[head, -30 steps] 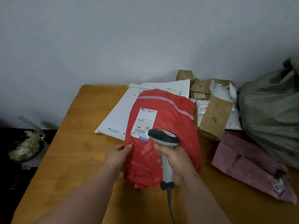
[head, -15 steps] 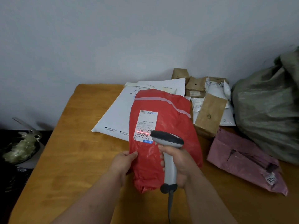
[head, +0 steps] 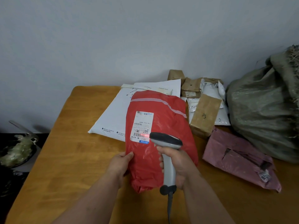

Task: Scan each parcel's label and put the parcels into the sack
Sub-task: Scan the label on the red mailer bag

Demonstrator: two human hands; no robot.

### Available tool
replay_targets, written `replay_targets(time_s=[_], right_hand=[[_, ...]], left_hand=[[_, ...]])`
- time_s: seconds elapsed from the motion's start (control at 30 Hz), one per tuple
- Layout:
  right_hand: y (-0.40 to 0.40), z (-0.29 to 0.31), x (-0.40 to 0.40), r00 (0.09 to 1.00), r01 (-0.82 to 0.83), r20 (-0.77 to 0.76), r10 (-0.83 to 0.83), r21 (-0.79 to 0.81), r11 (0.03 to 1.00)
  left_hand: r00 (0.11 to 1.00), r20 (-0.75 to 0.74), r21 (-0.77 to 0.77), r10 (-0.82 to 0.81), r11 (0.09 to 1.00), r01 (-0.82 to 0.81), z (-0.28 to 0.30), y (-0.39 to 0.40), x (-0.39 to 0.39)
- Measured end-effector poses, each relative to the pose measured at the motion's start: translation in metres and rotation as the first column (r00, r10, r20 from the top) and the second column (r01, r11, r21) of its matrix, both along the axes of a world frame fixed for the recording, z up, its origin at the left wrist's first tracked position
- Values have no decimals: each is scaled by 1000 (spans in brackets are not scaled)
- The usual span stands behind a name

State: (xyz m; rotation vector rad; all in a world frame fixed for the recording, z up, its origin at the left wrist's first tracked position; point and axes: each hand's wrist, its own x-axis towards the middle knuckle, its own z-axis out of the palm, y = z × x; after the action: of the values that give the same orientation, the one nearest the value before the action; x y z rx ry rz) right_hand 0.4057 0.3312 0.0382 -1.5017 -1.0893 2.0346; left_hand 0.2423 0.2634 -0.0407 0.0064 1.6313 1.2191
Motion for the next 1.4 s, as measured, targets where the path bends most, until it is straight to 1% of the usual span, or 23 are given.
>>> replay_targets(time_s=[1.07, 1.4], right_hand=[[8, -6, -4, 998, -13, 63, 11, 20, 1000], [16, -5, -5, 999, -13, 35, 11, 53, 998]], left_hand=[[1000, -10, -44, -19, 999, 19, -13, 10, -9], [998, -58, -6, 18, 1000, -19, -9, 21, -10]])
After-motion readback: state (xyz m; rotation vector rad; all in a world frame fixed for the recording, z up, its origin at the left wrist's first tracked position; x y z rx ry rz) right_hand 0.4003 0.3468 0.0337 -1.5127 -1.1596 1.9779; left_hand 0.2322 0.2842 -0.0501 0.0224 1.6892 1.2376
